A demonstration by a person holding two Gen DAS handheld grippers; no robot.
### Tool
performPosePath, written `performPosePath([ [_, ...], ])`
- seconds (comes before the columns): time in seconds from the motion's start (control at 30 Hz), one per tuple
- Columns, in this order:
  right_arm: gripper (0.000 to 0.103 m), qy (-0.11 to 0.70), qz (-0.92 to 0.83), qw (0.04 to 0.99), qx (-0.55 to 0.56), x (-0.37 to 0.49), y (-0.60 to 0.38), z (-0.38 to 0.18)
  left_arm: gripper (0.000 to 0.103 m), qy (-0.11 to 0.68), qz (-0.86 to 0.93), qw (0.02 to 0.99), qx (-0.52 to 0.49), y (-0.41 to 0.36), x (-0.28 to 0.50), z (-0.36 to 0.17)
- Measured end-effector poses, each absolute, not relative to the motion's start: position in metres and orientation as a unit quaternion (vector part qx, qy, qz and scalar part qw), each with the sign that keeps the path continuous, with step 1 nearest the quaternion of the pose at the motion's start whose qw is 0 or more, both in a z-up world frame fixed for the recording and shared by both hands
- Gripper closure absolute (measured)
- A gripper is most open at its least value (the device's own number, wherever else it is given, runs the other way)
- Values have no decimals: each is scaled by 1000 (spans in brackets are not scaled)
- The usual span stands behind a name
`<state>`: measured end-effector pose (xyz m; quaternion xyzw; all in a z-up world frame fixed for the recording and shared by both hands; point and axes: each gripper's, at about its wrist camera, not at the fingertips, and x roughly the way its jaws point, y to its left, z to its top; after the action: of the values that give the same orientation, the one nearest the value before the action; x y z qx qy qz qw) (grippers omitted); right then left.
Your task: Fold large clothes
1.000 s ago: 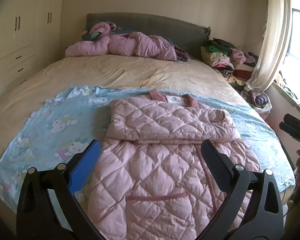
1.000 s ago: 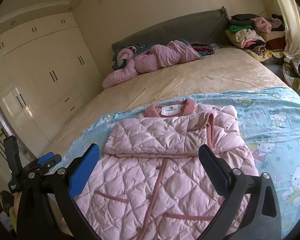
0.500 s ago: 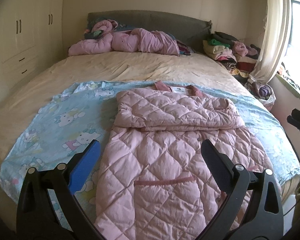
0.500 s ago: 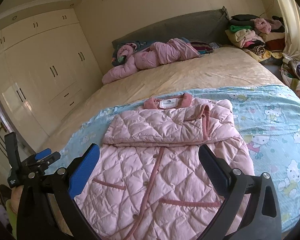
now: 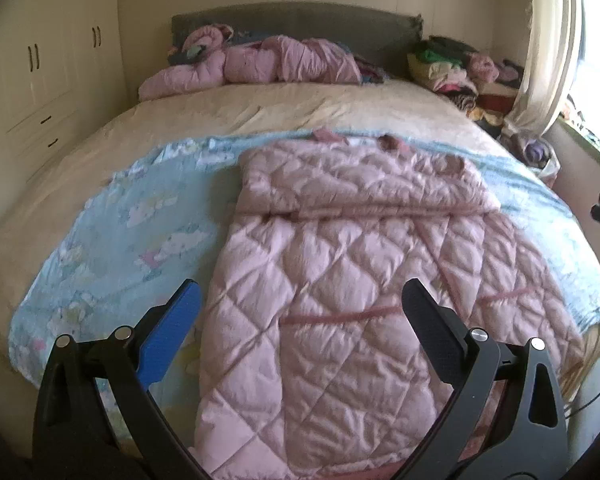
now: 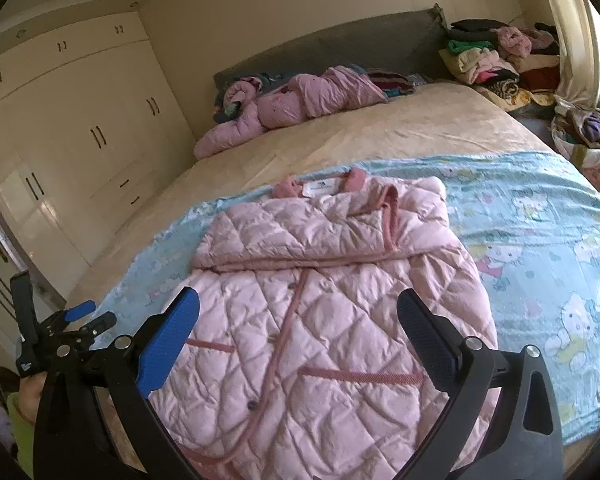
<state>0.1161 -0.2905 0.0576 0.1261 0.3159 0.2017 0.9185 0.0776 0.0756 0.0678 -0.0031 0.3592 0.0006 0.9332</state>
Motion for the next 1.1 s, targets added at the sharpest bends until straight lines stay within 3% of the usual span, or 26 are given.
performPosePath([
  [1.1,4,395,183,894,104,87,-320,-27,9,476,57,876,-57,138,38,-41],
])
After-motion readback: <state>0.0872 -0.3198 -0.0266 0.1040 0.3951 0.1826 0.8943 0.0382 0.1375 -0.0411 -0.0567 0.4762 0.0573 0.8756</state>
